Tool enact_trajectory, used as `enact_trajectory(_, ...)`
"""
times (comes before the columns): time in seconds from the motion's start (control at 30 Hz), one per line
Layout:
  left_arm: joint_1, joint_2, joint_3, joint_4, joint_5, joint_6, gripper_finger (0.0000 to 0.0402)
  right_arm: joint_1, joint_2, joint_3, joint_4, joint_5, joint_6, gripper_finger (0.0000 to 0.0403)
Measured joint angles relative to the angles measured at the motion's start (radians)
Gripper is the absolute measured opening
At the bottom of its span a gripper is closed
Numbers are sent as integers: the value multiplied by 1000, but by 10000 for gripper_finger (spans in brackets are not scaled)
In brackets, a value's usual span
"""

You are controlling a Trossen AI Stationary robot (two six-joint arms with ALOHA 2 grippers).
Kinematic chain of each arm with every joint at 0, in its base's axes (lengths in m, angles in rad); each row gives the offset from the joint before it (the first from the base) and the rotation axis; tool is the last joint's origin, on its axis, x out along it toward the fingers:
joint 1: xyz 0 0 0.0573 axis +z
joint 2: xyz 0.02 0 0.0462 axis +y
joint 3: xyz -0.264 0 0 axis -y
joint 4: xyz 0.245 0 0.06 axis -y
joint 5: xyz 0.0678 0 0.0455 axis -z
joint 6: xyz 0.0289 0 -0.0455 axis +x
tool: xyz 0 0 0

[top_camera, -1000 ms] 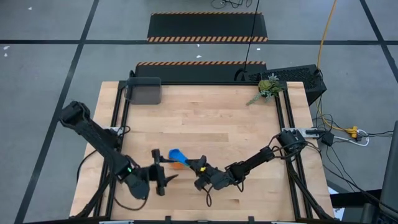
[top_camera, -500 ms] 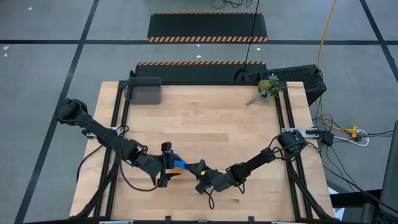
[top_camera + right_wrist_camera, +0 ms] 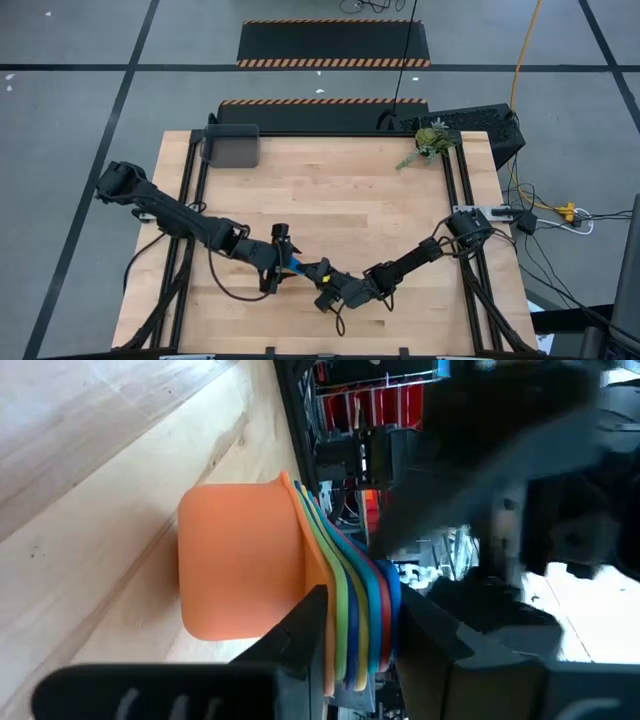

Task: Nest measuring cups in basket
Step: Put the stacked measuring cups into the black bin

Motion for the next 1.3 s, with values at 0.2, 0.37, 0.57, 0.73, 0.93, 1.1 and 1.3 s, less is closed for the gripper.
enact_trajectory(0.2, 2, 47, -2, -7, 19, 15, 287, 0, 0, 0, 5, 0, 4, 71)
enact_trajectory(0.37, 4, 47, -2, -9, 40, 15, 248, 0, 0, 0, 6, -1, 3, 71)
enact_trajectory(0.57, 10, 45, -1, -8, 63, 34, 155, 0, 0, 0, 11, -12, 13, 71)
enact_trajectory(0.73, 20, 45, -1, -8, 80, 31, 153, 0, 0, -1, 11, -14, 18, 71)
enact_trajectory(0.93, 21, 45, -1, 2, 87, 18, 146, 0, 0, -1, 7, -15, 6, 83)
enact_trajectory(1.1, 20, 46, -2, 10, 94, 8, 139, 0, 0, -1, 7, -15, -3, 96)
enact_trajectory(1.3, 12, 46, -2, 17, 87, 5, 134, 1, 0, -1, 15, 17, -13, 116)
